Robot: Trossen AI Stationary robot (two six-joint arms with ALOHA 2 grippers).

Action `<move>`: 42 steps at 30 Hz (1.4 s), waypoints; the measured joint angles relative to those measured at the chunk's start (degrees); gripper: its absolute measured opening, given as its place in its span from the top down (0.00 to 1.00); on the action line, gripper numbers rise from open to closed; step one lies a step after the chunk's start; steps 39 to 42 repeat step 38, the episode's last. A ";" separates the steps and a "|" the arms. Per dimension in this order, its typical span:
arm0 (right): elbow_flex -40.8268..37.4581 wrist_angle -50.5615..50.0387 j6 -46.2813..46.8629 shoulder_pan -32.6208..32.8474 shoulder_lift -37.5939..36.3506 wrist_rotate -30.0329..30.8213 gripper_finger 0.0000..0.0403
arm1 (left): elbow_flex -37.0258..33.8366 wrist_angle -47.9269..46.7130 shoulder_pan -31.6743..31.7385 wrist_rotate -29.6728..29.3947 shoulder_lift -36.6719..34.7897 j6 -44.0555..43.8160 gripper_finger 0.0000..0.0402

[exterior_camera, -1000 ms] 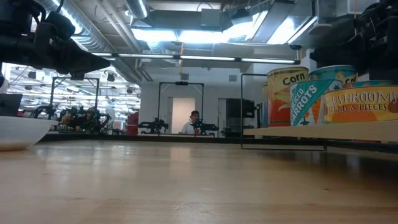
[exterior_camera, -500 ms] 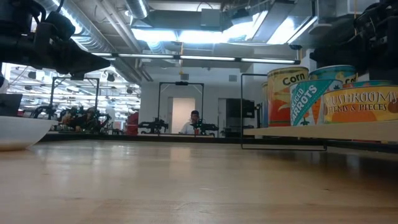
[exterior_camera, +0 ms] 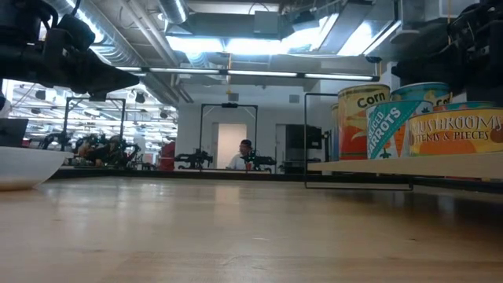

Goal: Pick and place cans onto a shelf
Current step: Return to Home Position

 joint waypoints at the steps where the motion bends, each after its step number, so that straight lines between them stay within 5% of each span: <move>1: 0.02 0.00 0.00 0.00 0.00 0.00 0.75 | 0.00 0.00 0.00 0.00 0.00 0.00 0.98; 42: 0.07 -0.07 -0.22 0.00 0.17 -0.04 0.75 | 0.00 0.00 -0.02 0.00 0.02 0.00 0.98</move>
